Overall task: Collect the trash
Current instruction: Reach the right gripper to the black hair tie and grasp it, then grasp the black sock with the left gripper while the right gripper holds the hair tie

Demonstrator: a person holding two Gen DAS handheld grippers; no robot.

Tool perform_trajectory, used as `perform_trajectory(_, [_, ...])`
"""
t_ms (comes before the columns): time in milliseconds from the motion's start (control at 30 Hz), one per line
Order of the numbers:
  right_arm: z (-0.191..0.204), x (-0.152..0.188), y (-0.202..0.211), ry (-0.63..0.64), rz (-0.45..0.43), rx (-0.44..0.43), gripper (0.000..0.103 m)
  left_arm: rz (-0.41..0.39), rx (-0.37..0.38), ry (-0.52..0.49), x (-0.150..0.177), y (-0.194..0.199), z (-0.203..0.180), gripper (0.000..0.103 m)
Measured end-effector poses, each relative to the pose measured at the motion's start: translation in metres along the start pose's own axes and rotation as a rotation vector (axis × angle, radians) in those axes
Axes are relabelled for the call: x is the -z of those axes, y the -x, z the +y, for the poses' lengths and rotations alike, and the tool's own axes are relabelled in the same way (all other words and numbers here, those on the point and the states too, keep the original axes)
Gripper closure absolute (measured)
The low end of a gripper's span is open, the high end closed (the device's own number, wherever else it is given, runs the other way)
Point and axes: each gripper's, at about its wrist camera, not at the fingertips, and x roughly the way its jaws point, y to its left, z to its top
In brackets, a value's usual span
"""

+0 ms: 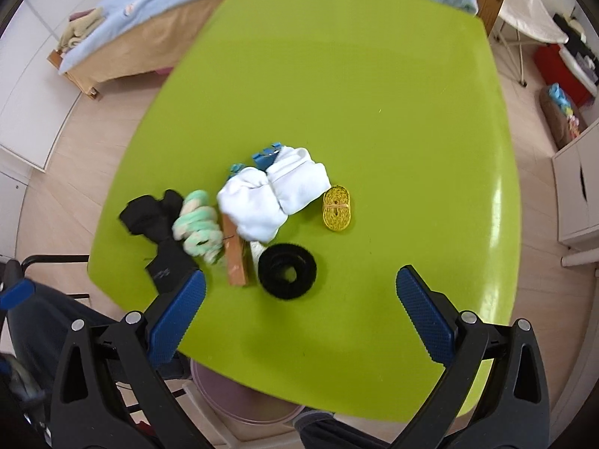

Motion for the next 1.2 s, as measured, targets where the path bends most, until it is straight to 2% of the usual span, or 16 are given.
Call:
perform_trajectory(100, [0.002, -0.004, -0.011, -0.001, 0.029, -0.002, 0.005, 0.001, 0.002, 0.004, 0.001, 0.0, 0.002, 0.008])
perform_trajectory(167, [0.002, -0.006, -0.015, 0.002, 0.042, 0.0, 0.02, 0.002, 0.002, 0.007, 0.001, -0.002, 0.002, 0.008])
perform_trajectory(267, [0.002, -0.008, -0.02, -0.004, 0.055, 0.001, 0.033, 0.005, 0.005, 0.012, 0.001, -0.004, 0.004, 0.008])
perform_trajectory(367, [0.002, -0.008, -0.019, -0.01, 0.05, -0.012, 0.039, 0.008, 0.007, 0.014, 0.0, -0.006, 0.005, 0.008])
perform_trajectory(467, [0.005, -0.008, -0.018, -0.002, 0.05, -0.014, 0.058, 0.01, 0.008, 0.015, 0.0, -0.008, 0.006, 0.008])
perform_trajectory(567, [0.001, -0.006, -0.018, -0.002, 0.052, -0.024, 0.068, 0.01, 0.01, 0.014, -0.001, -0.009, 0.005, 0.008])
perform_trajectory(1000, [-0.013, 0.016, 0.016, -0.029, -0.011, -0.115, 0.072, 0.037, 0.001, -0.03, -0.017, -0.028, 0.003, 0.008])
perform_trajectory(1200, [-0.021, 0.031, 0.028, -0.036, -0.022, -0.138, 0.072, 0.078, 0.009, -0.098, -0.037, -0.05, 0.003, 0.008])
